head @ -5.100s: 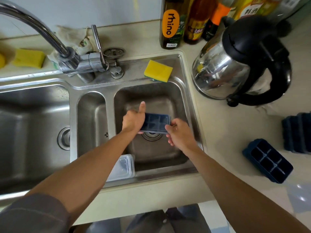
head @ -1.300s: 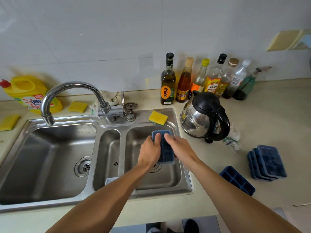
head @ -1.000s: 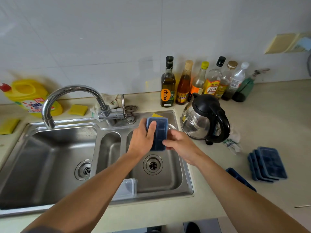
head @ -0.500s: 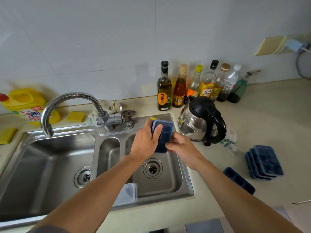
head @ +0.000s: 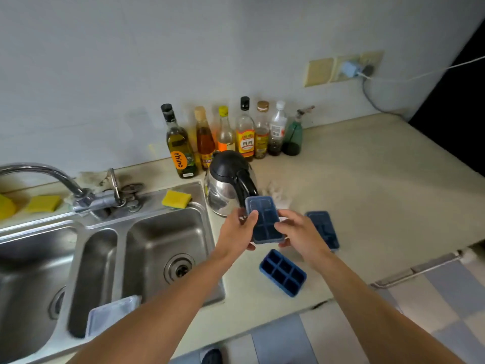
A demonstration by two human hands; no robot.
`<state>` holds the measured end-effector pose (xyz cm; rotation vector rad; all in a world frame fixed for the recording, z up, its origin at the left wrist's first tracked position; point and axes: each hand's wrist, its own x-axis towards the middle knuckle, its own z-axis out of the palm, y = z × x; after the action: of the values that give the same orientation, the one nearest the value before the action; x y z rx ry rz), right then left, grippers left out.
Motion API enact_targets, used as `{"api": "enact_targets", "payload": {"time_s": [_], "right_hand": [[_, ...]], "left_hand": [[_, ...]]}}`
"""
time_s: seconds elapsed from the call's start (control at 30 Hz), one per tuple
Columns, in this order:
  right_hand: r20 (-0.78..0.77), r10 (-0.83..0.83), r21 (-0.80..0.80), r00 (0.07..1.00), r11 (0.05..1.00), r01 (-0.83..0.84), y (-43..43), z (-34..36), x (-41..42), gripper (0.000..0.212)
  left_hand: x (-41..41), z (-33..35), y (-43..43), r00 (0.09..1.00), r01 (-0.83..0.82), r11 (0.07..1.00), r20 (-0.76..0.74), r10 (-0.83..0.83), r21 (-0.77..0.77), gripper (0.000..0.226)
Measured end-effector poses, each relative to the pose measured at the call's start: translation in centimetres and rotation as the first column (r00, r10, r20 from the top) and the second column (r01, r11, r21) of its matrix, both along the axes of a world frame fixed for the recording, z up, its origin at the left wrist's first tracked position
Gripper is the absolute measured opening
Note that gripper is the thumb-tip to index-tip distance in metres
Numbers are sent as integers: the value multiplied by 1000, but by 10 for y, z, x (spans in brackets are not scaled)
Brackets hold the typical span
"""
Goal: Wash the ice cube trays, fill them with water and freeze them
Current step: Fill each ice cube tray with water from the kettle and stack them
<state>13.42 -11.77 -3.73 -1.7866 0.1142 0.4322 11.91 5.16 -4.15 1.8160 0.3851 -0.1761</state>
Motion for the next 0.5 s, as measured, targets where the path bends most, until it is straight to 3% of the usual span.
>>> {"api": "enact_targets", "payload": {"time_s": [0.27, 0.5], "right_hand": [[49, -139, -134, 989, 980, 145, -108, -11, 7, 27], [55, -24, -299, 998, 953, 39, -134, -22, 22, 31]], "left_hand": [[11, -12, -111, 995, 95, 994, -31, -97, -52, 23], [21, -24, -138, 993, 86, 996, -76, -89, -34, 26]]}}
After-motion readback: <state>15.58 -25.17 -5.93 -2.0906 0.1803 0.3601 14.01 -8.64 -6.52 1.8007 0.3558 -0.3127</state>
